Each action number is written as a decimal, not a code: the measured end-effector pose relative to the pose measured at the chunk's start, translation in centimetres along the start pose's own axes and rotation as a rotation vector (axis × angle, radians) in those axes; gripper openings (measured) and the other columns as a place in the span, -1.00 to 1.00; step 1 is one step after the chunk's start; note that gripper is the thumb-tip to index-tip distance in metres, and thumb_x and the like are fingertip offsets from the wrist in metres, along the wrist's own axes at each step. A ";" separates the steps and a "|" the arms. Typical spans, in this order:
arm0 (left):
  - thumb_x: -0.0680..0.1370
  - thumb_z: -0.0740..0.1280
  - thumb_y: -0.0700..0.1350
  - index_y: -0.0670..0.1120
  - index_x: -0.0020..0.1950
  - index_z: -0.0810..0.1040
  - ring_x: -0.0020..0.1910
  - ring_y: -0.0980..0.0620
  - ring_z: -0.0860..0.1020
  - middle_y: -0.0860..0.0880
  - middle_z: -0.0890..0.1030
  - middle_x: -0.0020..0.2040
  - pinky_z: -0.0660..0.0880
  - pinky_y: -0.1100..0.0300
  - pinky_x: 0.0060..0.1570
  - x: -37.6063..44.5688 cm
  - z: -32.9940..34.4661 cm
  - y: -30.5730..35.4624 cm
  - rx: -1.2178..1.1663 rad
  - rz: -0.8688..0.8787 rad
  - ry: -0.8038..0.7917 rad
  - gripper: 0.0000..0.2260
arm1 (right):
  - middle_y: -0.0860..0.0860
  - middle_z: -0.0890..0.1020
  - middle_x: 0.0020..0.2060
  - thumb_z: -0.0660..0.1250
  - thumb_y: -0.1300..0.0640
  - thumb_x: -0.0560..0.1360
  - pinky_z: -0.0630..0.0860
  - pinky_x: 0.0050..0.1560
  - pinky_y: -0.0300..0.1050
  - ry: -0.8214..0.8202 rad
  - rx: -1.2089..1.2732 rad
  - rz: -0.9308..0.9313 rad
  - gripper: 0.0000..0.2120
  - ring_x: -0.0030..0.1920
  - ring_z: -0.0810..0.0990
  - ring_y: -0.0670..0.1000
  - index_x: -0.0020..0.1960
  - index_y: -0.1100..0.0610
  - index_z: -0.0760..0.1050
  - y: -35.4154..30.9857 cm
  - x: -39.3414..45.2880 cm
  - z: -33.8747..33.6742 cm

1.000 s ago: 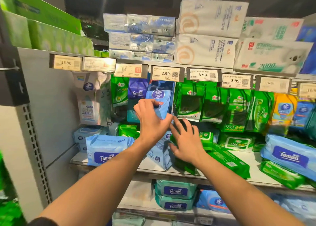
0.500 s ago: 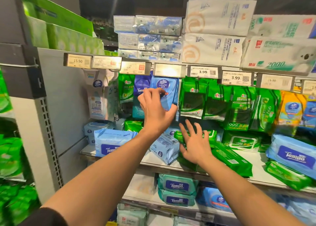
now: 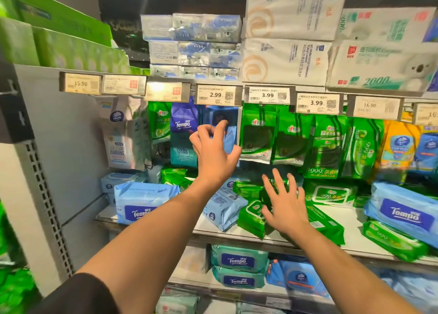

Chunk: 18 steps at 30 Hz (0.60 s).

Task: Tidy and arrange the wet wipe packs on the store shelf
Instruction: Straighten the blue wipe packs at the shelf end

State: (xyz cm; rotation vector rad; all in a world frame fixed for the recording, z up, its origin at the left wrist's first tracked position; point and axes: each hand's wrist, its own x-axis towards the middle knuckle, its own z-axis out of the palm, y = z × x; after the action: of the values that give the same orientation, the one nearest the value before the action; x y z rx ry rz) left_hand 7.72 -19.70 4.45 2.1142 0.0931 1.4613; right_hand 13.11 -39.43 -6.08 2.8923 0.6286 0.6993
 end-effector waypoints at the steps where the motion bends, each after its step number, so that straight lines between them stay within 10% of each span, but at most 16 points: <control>1: 0.40 0.34 0.00 0.02 0.30 0.42 0.03 0.02 0.14 0.06 0.17 0.04 0.23 0.06 0.13 0.1 0.2 -0.2 0.014 -0.009 -0.009 -0.54 | 0.04 -0.23 0.58 0.14 -0.25 0.51 0.08 0.44 0.26 -0.006 0.001 0.003 -0.17 0.54 -0.11 0.27 0.59 -0.09 -0.27 0.3 0.0 0.2; 18: 0.53 0.35 0.02 0.12 0.52 0.11 0.36 -0.32 0.14 -0.24 0.29 0.30 0.27 -0.14 0.31 3.0 4.5 -2.8 0.369 -0.161 -0.367 -0.37 | 0.01 -0.36 0.55 0.01 -0.37 0.51 0.10 0.44 0.28 -0.080 -0.004 0.096 -0.14 0.54 -0.13 0.27 0.43 -0.16 -0.60 4.5 -1.9 3.2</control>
State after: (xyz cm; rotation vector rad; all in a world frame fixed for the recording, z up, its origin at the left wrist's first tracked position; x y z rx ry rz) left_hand 13.56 -18.07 4.49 2.5684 0.4087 1.0009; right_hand 14.65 -44.34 -8.85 2.9465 0.4814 0.5916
